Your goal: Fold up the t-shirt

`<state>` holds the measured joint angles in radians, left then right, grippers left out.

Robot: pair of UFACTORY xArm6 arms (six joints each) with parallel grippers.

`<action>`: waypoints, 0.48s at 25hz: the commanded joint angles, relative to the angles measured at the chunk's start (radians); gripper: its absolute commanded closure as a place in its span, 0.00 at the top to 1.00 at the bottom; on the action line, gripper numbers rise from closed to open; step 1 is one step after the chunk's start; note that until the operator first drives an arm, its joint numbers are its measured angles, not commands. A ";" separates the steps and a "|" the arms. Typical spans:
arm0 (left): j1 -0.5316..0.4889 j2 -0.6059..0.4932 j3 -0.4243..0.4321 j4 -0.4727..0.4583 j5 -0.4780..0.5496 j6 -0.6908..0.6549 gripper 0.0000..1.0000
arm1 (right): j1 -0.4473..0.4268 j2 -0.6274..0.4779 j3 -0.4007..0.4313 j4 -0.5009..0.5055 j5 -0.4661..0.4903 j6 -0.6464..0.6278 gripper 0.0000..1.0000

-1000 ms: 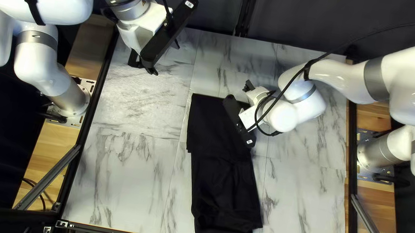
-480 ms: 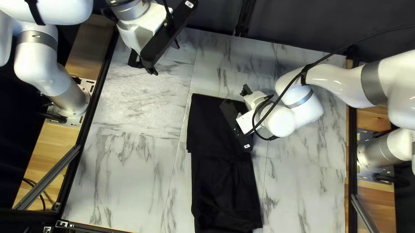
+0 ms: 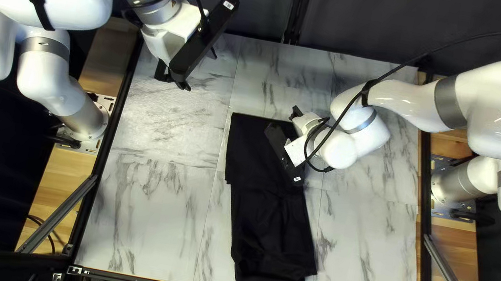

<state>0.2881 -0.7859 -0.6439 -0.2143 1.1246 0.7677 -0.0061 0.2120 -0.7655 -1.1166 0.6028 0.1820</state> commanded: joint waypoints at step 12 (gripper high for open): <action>0.000 0.000 0.000 0.000 0.000 0.000 1.00 | -0.025 -0.053 0.036 0.000 -0.011 0.002 0.00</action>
<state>0.2881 -0.7859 -0.6439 -0.2143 1.1246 0.7677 -0.0236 0.1562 -0.7300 -1.1095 0.5990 0.1790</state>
